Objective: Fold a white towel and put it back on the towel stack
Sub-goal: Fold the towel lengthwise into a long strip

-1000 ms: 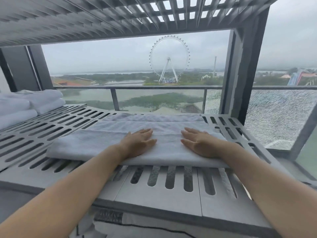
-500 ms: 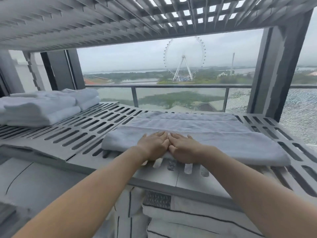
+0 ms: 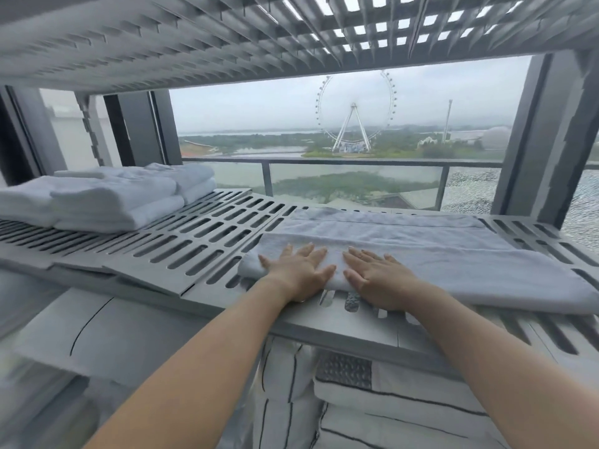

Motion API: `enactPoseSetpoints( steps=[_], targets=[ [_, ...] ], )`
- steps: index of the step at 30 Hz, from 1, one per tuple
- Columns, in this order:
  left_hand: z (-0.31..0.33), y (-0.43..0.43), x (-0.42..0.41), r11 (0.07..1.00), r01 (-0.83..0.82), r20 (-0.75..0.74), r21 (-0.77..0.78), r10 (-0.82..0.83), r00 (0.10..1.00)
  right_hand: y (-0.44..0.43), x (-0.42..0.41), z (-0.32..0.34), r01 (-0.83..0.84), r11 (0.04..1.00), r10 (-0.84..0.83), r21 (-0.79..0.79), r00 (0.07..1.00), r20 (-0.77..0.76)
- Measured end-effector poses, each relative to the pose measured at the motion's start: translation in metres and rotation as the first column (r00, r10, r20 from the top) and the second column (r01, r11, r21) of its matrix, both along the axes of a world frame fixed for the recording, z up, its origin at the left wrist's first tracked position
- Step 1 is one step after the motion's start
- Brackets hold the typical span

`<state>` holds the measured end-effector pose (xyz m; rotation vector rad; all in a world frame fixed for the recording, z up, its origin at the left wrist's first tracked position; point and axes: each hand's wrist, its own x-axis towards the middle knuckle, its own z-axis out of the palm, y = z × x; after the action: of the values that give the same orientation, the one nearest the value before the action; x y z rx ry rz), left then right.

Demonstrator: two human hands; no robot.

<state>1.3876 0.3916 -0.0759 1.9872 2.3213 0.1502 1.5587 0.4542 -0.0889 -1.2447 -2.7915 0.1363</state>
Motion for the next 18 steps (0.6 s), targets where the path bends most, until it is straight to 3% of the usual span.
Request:
enactPoseSetpoints(
  steps=[14, 18],
  targets=[
    [0.001, 0.008, -0.005, 0.998, 0.02, 0.012, -0.058, -0.02, 1.0, -0.003, 0.04, 0.007, 0.047, 0.997, -0.047, -0.065, 0.999, 0.0],
    [0.01, 0.017, 0.028, 0.994, 0.086, 0.029, -0.066, -0.085, 0.996, -0.004, 0.05, 0.007, 0.046, 0.997, -0.046, -0.064, 0.999, 0.004]
  ],
)
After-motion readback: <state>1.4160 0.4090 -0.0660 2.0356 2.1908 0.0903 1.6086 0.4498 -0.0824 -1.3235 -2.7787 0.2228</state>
